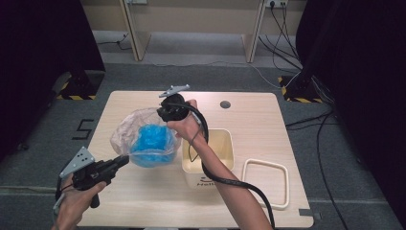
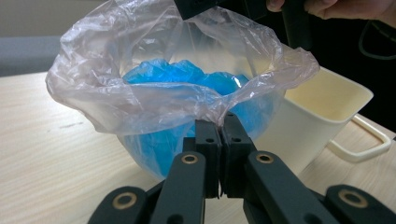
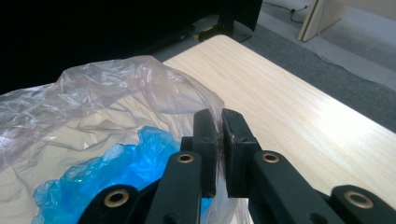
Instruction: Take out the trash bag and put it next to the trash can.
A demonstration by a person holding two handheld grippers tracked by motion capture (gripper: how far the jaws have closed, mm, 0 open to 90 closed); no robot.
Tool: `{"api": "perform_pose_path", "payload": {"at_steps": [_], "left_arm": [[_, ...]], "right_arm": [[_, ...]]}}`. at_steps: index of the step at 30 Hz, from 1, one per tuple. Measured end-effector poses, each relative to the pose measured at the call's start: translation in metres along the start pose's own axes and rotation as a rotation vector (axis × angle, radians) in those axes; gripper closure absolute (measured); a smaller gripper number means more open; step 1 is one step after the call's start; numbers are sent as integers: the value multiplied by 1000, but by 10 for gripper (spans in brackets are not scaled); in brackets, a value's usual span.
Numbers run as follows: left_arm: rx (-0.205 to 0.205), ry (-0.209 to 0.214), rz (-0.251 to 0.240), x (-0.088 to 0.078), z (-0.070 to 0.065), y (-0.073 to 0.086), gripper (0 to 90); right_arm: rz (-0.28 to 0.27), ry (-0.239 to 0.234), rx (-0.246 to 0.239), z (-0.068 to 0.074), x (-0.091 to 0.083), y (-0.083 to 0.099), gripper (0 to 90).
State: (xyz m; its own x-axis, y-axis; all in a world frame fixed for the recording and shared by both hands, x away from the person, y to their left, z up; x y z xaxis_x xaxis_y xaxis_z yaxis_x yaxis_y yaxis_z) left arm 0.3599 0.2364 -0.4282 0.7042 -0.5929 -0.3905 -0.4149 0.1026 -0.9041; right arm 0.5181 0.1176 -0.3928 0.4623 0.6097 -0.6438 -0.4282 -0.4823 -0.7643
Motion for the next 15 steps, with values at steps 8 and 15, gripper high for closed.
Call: {"api": "perform_pose_path", "payload": {"at_steps": [8, 15], "left_arm": [[-26, 2, 26, 6, 5, 16, 875], [-18, -10, 51, 10, 10, 22, 874]], "right_arm": [[37, 8, 22, -5, 15, 15, 844], [72, 1, 31, -7, 25, 25, 795]]}}
Point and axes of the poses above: each handheld gripper's, and its own axes: x roughly forward along the jaws, y roughly out of its underside, z roughly to its left, the point moved 10 cm from there along x, roughly forward along the jaws, and after that the axes turned 4 degrees about z, right-handed, at the moved point
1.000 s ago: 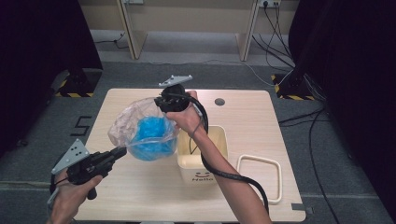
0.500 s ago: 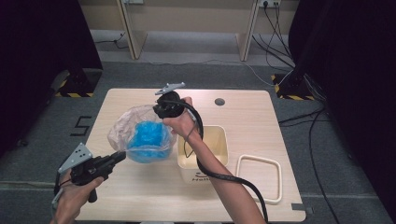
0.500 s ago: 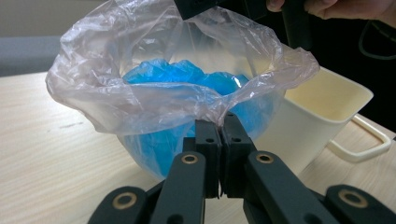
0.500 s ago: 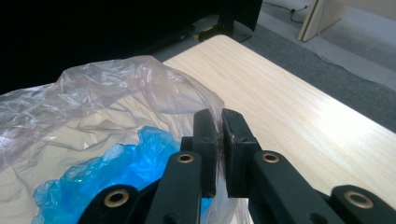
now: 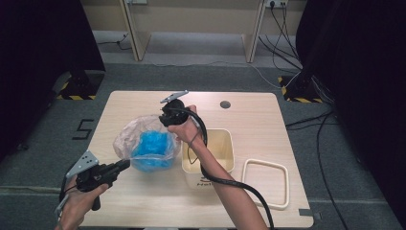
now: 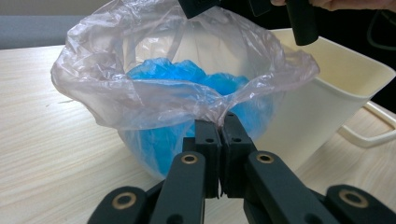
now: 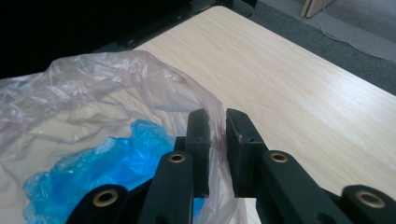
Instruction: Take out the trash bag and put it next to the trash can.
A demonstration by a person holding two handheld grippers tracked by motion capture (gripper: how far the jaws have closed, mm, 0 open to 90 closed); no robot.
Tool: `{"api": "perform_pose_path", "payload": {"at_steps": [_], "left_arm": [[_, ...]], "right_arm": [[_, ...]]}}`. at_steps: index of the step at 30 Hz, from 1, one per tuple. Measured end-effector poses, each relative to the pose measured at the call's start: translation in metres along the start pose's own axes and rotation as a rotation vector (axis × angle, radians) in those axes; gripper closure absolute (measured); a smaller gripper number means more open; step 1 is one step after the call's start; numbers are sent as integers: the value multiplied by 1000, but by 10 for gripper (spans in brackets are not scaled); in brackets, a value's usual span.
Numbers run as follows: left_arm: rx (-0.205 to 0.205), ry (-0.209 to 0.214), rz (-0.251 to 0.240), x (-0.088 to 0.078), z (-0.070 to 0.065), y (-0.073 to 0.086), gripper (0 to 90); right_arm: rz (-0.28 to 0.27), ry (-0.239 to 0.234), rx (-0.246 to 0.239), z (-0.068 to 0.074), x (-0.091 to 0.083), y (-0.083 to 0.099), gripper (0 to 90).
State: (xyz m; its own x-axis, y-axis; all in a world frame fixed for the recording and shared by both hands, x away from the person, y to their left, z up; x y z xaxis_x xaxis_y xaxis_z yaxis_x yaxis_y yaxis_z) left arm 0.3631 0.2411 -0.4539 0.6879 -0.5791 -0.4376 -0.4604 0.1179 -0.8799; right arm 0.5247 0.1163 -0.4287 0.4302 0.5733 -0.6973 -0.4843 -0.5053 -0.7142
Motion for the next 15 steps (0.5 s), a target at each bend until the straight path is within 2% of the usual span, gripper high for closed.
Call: {"api": "perform_pose_path", "payload": {"at_steps": [2, 5, 8, 10, 11, 13, 15], "left_arm": [[-1, -1, 10, 2, 2, 3, 870], [-17, -5, 29, 5, 7, 11, 853], [-20, 1, 48, 5, 9, 16, 825], [-15, -9, 58, 4, 10, 18, 771], [-15, -16, 62, 3, 11, 18, 706], [-14, -23, 65, 1, 12, 18, 665], [-19, -45, 59, -1, 14, 15, 601]], "right_arm": [[10, 1, -3, 0, 2, 3, 778], [37, -8, -1, 3, 6, 8, 705], [41, -12, -2, 4, 6, 9, 592], [40, -15, 11, 4, 5, 9, 548], [36, -13, 22, 4, 3, 8, 520], [24, -15, 40, 4, 1, 5, 449], [21, -15, 45, 4, -2, 3, 429]]}}
Point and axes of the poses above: each handheld gripper's, and its own axes: x roughly forward along the jaws, y roughly out of its underside, z roughly to its left, the point moved 10 cm from there along x, roughly forward along the jaws, and after that the axes turned 4 degrees about z, right-handed, at the moved point
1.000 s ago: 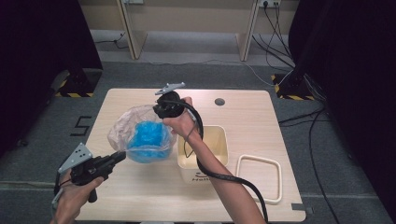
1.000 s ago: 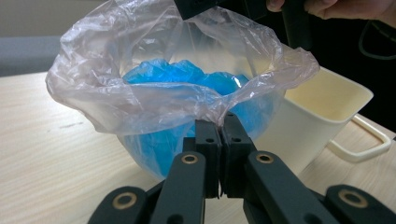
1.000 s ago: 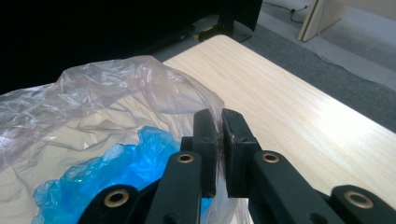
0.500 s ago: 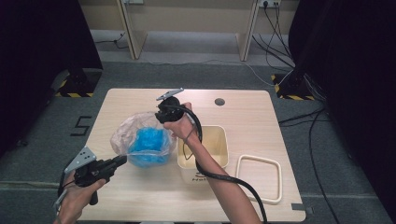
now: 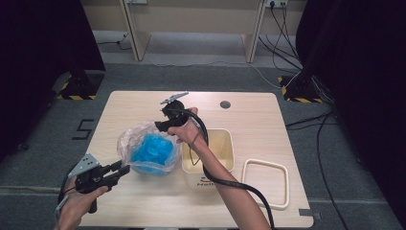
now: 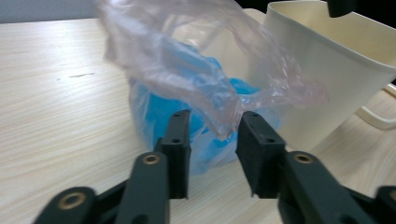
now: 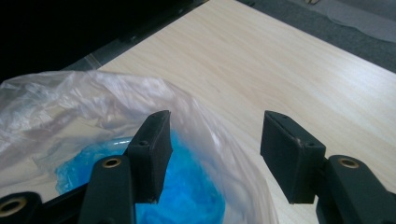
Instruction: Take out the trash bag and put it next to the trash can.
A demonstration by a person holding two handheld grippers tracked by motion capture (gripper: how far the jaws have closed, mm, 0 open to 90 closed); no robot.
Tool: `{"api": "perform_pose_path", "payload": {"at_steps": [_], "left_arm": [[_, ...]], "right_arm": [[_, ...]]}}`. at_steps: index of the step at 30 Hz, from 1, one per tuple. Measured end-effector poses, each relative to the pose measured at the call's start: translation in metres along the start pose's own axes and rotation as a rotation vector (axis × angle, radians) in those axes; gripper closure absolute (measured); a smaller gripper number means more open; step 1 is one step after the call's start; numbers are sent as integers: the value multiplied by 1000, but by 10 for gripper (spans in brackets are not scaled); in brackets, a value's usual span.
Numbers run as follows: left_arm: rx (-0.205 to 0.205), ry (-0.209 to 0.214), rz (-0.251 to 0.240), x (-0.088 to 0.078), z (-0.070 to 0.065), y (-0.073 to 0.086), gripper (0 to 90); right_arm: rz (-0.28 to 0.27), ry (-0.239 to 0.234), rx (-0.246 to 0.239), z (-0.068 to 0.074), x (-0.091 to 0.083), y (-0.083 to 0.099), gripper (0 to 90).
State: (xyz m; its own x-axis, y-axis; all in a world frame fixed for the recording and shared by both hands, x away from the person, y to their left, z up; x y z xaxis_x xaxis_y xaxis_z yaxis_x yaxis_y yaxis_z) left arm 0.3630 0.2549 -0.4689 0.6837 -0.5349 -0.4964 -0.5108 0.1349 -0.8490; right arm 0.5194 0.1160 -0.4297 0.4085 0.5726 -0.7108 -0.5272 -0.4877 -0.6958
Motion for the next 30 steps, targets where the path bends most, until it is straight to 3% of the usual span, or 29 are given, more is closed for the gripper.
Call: {"api": "perform_pose_path", "payload": {"at_steps": [2, 8, 15, 30], "left_arm": [[-4, -22, -12, -4, 0, -4, 502], [-7, -40, -57, -13, -7, -19, 382], [-6, -1, -84, -16, -25, -30, 349], [33, 96, -61, 3, -69, -34, 216]], "right_arm": [[-12, -3, 2, 0, -3, -2, 422], [-29, -5, 12, -1, -14, -4, 385], [-60, -12, 18, -4, -31, -6, 372], [-103, 8, 41, -25, -67, 8, 338]]}}
Point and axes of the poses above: each handheld gripper's, and its own axes: x roughly forward along the jaws, y roughly out of its underside, z roughly to its left, the point moved 10 cm from there along x, roughly forward along the jaws, and after that the axes turned 4 degrees about z, right-handed, at the moved point
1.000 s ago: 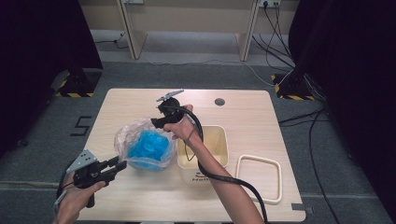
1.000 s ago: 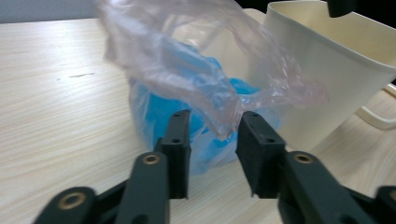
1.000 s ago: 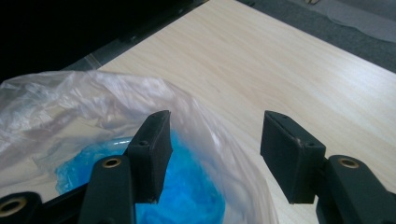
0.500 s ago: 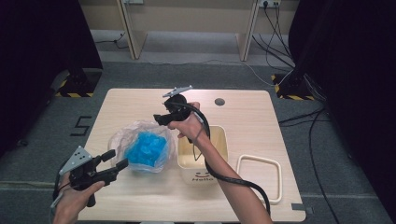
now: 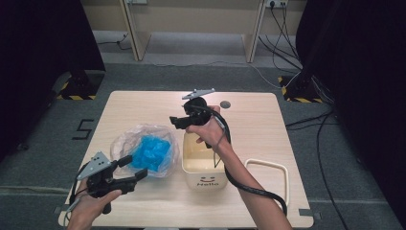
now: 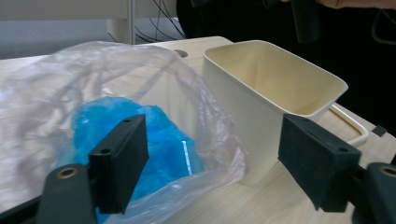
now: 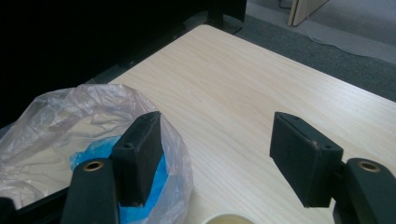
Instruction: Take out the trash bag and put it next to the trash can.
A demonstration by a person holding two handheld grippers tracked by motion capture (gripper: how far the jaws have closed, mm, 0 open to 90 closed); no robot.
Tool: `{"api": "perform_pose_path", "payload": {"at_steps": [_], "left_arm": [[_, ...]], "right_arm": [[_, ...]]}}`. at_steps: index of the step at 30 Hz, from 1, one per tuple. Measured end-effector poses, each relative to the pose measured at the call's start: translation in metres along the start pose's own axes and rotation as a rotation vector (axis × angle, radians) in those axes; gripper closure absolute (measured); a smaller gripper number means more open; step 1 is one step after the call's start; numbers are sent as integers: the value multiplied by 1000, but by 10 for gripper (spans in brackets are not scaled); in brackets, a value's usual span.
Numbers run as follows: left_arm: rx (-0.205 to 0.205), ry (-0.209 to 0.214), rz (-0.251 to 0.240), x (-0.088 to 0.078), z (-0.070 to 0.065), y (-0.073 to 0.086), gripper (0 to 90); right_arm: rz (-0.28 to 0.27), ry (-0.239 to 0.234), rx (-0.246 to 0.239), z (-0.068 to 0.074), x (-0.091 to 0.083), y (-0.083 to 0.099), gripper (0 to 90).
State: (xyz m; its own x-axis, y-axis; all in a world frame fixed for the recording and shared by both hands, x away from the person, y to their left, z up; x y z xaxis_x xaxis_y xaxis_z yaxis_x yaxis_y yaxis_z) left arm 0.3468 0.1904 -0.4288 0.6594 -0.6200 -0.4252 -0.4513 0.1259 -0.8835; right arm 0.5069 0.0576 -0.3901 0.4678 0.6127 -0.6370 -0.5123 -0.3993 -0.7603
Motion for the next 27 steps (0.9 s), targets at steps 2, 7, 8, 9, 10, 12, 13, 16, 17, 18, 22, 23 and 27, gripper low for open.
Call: {"api": "perform_pose_path", "payload": {"at_steps": [2, 7, 8, 9, 10, 12, 13, 16, 17, 18, 22, 23, 27], "left_arm": [[3, 19, 8, 5, -7, 2, 174], [21, 62, 23, 15, -24, 6, 154], [26, 68, 27, 16, -27, 6, 153], [26, 72, 28, 18, -29, 7, 154], [29, 80, 31, 19, -33, 7, 153], [34, 95, 32, 22, -38, 8, 153], [37, 99, 35, 23, -40, 9, 154], [44, 116, 48, 30, -48, 12, 156], [45, 126, 53, 32, -51, 14, 156], [49, 140, 61, 34, -55, 16, 156], [56, 160, 68, 41, -64, 21, 162], [57, 164, 67, 43, -65, 21, 162], [63, 162, 68, 48, -67, 27, 165]], "right_arm": [[-15, 5, 14, -4, -8, 1, 324], [-53, 29, 28, -19, -26, 6, 324], [-59, 28, 34, -22, -31, 9, 323], [-64, 31, 38, -25, -34, 11, 319], [-66, 34, 41, -27, -37, 13, 317], [-78, 38, 55, -34, -44, 17, 317], [-82, 43, 63, -38, -49, 21, 317], [-86, 59, 71, -48, -58, 29, 316], [-86, 64, 75, -51, -61, 32, 316], [-88, 69, 80, -54, -65, 35, 316], [-100, 95, 96, -69, -79, 47, 316], [-100, 96, 103, -71, -83, 50, 316], [-117, 113, 117, -83, -96, 60, 316]]}}
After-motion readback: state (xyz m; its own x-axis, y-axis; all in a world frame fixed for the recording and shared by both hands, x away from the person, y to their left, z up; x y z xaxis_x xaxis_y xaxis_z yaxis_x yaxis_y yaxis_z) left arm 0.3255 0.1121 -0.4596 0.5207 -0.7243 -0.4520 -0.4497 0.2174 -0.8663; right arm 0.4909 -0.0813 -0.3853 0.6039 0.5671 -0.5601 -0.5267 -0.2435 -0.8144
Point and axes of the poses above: each handheld gripper's, and its own axes: x roughly forward along the jaws, y roughly out of its underside, z roughly to its left, the point moved 10 cm from there along x, roughly forward along the jaws, and after that the axes turned 4 degrees about z, right-handed, at the moved point
